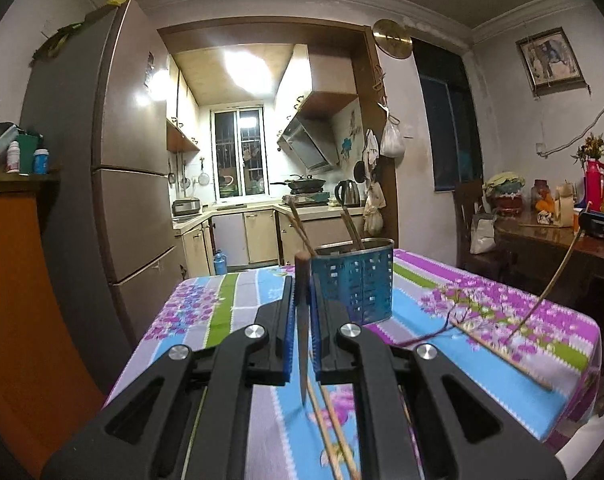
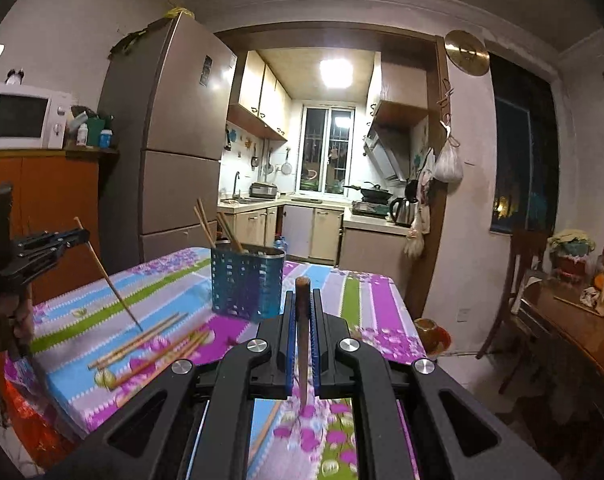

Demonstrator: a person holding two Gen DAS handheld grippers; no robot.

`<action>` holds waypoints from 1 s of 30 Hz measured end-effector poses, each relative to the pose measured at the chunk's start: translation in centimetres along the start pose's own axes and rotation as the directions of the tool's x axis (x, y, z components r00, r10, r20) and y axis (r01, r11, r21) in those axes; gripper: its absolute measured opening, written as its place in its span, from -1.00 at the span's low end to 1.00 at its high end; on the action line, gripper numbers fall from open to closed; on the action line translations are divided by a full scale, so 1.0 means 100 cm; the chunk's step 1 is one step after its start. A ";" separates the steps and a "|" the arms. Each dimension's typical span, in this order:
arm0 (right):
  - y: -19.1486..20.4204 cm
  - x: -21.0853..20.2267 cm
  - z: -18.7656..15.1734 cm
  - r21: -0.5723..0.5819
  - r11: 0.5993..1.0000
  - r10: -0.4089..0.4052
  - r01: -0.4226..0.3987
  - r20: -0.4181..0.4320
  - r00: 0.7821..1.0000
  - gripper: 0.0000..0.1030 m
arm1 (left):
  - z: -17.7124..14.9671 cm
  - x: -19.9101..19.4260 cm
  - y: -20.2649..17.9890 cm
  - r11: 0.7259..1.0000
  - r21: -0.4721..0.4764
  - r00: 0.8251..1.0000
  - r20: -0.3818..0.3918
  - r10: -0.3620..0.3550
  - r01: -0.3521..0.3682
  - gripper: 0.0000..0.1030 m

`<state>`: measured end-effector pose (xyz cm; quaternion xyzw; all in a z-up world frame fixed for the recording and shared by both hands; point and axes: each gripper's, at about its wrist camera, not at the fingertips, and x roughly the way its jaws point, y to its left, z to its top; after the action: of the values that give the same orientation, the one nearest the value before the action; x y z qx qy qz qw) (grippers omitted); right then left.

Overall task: Organize utensils
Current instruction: 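Lift both chopsticks and carry them above the blue slotted holder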

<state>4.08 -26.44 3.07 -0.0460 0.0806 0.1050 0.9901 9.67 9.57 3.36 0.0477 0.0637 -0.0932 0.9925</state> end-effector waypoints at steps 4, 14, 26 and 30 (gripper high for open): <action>-0.015 0.022 0.020 0.024 1.000 0.018 -0.017 -0.018 1.000 -0.85 | 0.019 0.018 0.002 1.000 -0.011 0.999 -0.025 -0.029 0.029 -0.89; -0.032 0.059 0.077 0.043 0.997 0.059 -0.059 -0.007 0.998 -0.85 | 0.060 0.042 0.010 0.998 -0.029 0.998 -0.011 -0.059 0.058 -0.89; -0.040 0.123 0.165 0.074 0.988 0.137 -0.136 -0.020 0.990 -0.85 | 0.149 0.082 0.022 0.993 -0.097 0.987 0.153 -0.047 0.062 -0.89; -0.036 0.148 0.200 0.070 0.985 0.157 -0.155 -0.016 0.988 -0.85 | 0.179 0.098 0.014 0.992 -0.107 0.976 0.212 -0.046 0.069 -0.89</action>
<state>22.10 -24.84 20.46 -0.0069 0.0980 0.1788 0.9790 21.62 7.25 19.87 -0.0206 -0.0342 -0.1227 0.9916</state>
